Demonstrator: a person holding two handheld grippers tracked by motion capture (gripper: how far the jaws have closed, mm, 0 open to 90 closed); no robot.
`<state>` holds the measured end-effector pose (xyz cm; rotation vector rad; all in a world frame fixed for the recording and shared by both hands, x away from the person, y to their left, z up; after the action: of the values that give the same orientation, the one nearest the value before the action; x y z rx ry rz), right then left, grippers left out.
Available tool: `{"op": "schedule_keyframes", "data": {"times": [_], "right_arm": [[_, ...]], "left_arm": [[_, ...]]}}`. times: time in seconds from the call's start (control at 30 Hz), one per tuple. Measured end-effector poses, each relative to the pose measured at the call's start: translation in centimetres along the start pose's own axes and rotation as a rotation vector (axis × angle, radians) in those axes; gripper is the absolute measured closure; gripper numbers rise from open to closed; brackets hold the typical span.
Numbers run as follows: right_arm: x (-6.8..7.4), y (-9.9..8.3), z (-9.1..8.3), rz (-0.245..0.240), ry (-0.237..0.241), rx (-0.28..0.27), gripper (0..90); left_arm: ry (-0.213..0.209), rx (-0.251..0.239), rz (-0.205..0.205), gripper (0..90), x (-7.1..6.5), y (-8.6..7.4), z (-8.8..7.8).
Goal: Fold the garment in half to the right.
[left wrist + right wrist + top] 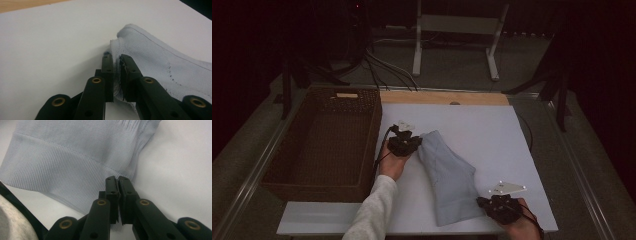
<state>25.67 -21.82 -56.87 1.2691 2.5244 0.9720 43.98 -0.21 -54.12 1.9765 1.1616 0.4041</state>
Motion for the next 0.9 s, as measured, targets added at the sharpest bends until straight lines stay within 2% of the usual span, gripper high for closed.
{"op": "schedule_keyframes", "data": {"times": [0.07, 0.13, 0.23, 0.33, 0.37, 0.4, 0.43, 0.5, 0.73, 0.9], "right_arm": [[0.0, 0.0, 0.0, 0.000, 0.001, -0.001, 87.2], [0.0, 0.0, 0.0, 0.002, 0.001, 0.000, 87.1], [0.0, 0.0, 0.0, 0.003, 0.003, -0.001, 87.1], [0.0, 0.0, 0.0, 0.005, 0.004, -0.001, 87.0], [0.0, 0.0, 0.0, 0.006, 0.003, -0.001, 86.9], [0.0, 0.0, 0.0, 0.005, 0.003, -0.002, 86.9], [0.0, 0.0, 0.0, 0.006, 0.004, -0.002, 86.8], [0.0, 0.0, 0.0, 0.008, 0.004, -0.004, 86.6], [0.0, 0.0, 0.0, 0.019, 0.009, -0.009, 84.8], [0.1, 0.2, 0.0, 0.024, 0.011, -0.025, 75.4]], "left_arm": [[-0.010, 0.006, 0.003, 79.3, -0.3, -0.1, 0.2], [-0.028, 0.010, 0.004, 73.1, -0.6, -0.2, 0.2], [-0.053, 0.001, 0.007, 60.4, -1.2, -0.2, 0.1], [-0.060, -0.013, -0.004, 48.4, -1.4, 0.1, 0.0], [-0.068, -0.021, -0.012, 48.4, -1.4, 0.2, -0.1], [-0.068, -0.026, -0.019, 44.0, -1.5, 0.3, -0.2], [-0.059, -0.038, -0.017, 35.3, -1.6, 0.5, -0.4], [-0.073, -0.044, -0.026, 30.1, -1.8, 0.6, -0.6], [-0.084, -0.052, 0.001, 19.2, -2.7, 0.6, -1.2], [-0.091, -0.058, 0.000, 16.8, -3.0, 0.6, -1.3]]}}
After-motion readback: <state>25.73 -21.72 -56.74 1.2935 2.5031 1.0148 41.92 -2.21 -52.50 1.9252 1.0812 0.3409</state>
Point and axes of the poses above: each handheld gripper's, and its own axes: z roughly forward along the jaws, y roughly out of its top, x roughly to its left, the point moved 10 cm from there along z, roughly forward along the jaws, and after that the axes turned 5 degrees about y, right-handed, at the moved point
